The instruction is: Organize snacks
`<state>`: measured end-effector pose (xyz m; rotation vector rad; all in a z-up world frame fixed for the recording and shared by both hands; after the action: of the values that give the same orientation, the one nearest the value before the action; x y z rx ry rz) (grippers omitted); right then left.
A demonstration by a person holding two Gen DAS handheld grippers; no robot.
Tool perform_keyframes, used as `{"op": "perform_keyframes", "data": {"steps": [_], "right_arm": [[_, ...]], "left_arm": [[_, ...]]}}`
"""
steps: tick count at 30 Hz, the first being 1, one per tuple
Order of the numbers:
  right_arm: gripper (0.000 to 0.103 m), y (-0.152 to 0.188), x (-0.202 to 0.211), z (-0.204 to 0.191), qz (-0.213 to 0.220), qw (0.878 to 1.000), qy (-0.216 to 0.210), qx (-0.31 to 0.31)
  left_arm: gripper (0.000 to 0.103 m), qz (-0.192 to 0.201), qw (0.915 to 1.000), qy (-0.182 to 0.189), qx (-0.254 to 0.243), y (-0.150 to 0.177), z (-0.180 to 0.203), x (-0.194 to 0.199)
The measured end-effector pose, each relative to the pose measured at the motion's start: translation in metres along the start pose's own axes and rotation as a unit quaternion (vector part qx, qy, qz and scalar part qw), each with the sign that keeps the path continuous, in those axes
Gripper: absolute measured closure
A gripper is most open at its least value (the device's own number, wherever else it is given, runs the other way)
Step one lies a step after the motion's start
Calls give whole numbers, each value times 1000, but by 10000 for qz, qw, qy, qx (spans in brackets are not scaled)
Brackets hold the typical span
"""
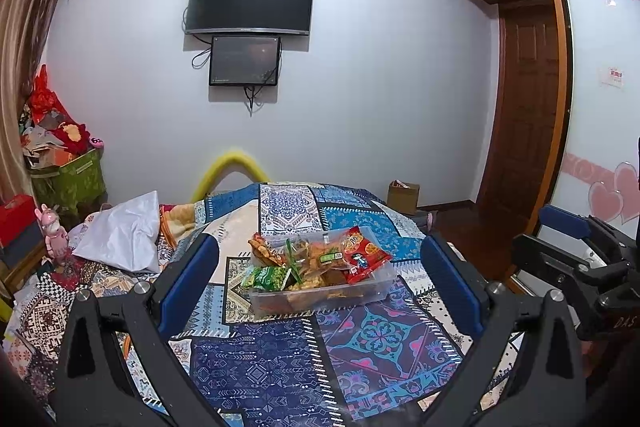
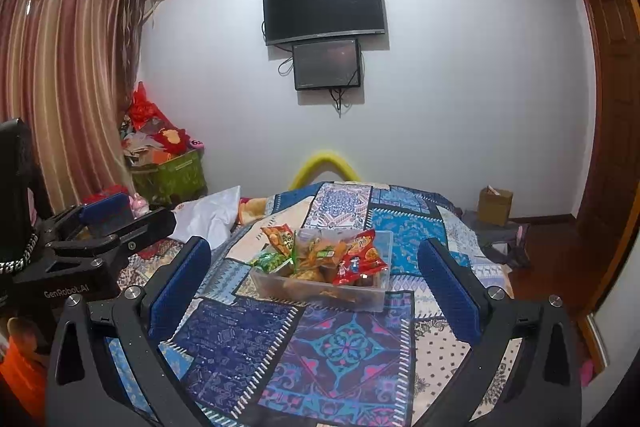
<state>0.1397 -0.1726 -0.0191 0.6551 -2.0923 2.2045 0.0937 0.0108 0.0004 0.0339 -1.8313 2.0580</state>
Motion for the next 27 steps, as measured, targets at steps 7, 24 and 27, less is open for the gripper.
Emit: {"op": "perform_keyframes", "data": {"steps": [7,24,27], "right_arm": [[0,1,-1,0,-26,10000,-2,-33],[0,2,-6,2,-55,10000,-23,-61],[0,2,-6,2,-52,10000,-22,-61]], "left_arm": [[1,-34,10000,22,9,2,1,-3],[1,-53,9999,39,75,5,-2,-4],[1,-57,9999,44,87,5,-2,-5]]}}
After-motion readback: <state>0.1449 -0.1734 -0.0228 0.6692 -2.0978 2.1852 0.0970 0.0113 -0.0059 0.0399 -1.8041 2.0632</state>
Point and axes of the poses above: each gripper's, at about its wrist camera, not at the fingertips, and x roughly against the way its jaws point, z to its right, y to its underside, the point moved 4 cm from there along -x, roughly the way its jaws point, and after that the axes turned 15 degrees about y, right-handed, at the moved point
